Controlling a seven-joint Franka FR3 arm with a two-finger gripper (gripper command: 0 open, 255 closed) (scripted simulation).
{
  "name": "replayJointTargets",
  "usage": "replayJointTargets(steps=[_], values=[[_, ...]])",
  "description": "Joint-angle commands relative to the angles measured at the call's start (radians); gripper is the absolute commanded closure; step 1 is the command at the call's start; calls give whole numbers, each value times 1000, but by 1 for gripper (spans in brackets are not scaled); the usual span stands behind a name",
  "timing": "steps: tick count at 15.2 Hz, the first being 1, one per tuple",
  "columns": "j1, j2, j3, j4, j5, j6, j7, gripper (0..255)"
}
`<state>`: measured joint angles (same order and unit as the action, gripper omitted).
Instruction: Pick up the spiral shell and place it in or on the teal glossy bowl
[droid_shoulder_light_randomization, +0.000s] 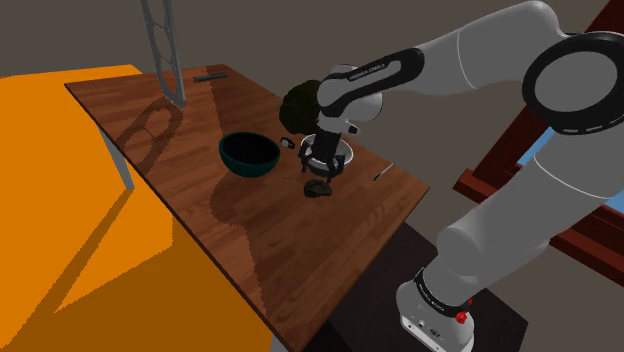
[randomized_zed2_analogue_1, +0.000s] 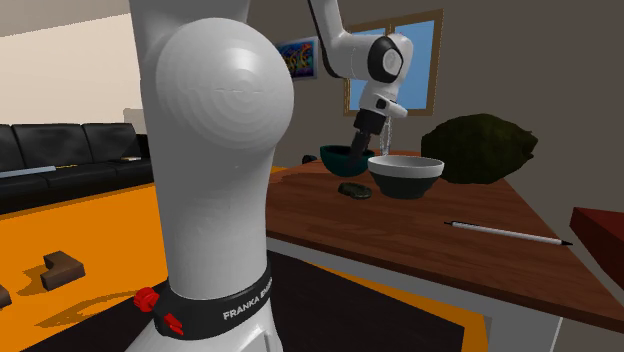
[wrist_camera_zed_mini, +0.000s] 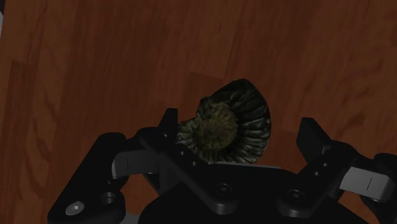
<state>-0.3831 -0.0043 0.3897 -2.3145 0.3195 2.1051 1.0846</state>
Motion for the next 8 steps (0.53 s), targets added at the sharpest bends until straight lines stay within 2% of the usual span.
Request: replayJointTargets(steps=[1, 8], values=[[-5, 35, -5, -3, 6, 27, -9, 0], [10, 82, 7, -48, 12, 121, -9, 0]])
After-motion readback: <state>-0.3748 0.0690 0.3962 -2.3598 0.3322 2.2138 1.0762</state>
